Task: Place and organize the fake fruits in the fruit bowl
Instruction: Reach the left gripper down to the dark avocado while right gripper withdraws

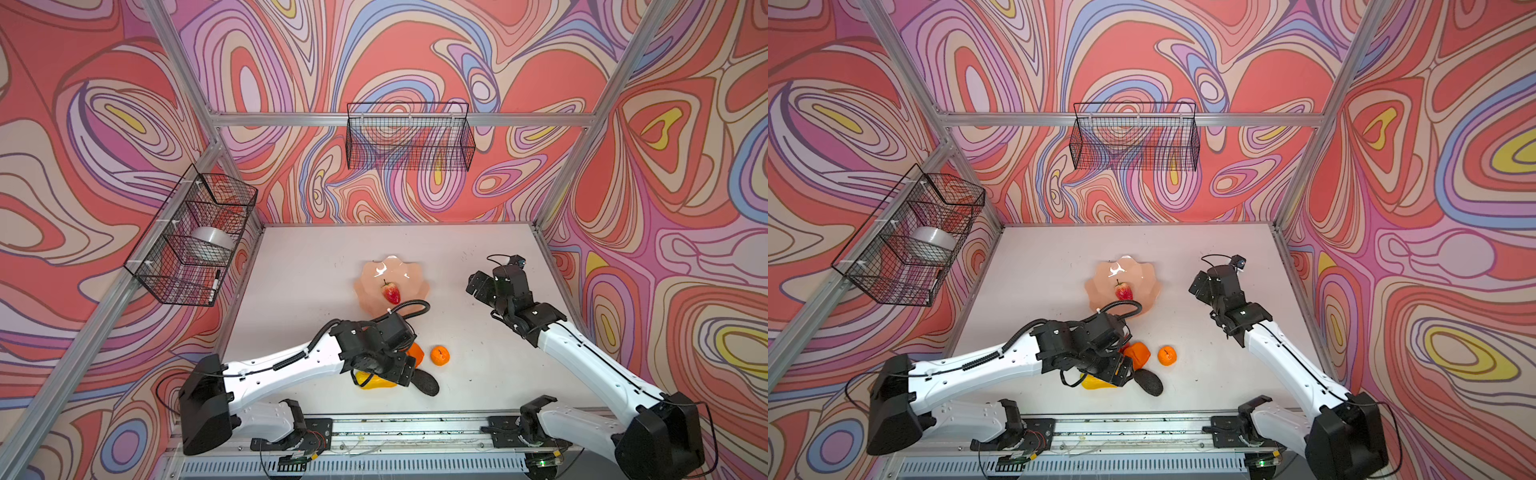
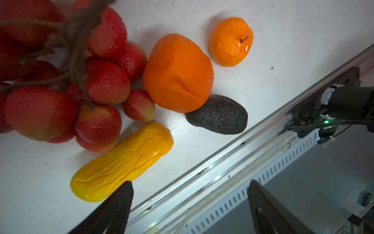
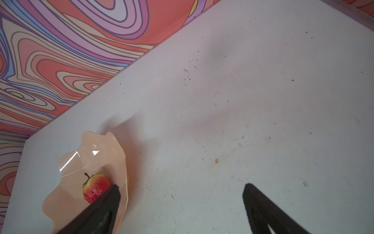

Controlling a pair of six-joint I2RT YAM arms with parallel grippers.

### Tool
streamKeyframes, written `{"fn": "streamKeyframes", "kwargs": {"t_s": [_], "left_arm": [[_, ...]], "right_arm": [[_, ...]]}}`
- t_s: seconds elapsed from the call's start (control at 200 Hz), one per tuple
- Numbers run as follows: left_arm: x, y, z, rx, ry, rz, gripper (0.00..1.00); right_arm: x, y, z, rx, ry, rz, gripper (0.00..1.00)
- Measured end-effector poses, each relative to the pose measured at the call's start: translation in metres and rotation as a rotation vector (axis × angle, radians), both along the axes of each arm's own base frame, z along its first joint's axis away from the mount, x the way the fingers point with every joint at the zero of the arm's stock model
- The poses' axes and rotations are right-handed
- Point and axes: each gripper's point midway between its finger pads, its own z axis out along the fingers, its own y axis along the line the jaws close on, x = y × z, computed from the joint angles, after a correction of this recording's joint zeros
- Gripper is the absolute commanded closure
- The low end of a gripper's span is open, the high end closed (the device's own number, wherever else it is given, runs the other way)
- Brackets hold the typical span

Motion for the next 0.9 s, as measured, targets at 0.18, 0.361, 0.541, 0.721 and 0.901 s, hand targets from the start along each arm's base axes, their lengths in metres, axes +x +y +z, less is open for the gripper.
{"fn": "streamKeyframes", "kwargs": {"t_s": [0.18,0.361,0.541,0.721,0.901], "left_arm": [[-0.01,-0.023,-0.016,0.052,0.048,-0.006,0.09],[-0.023,-0.039,-0.031,0.11,0.064,0.005,0.05],[-0.024,-0.048,-0.051,0.167,0.08,0.066,0.01],[-0.013,-0.07,-0.067,0.188,0.081,0.119,0.0],[-0.002,-0.09,-0.07,0.16,0.064,0.18,0.0]], "right_arm": [[-0.012,-0.004,-0.003,0.003,-0.006,0.006,0.02],[-0.017,-0.006,0.007,-0.011,-0.045,0.027,0.02],[-0.022,-0.005,0.01,-0.048,-0.064,0.079,0.02],[-0.03,-0.006,0.02,-0.083,-0.104,0.125,0.02],[-0.039,-0.009,0.041,-0.092,-0.168,0.141,0.02]]}}
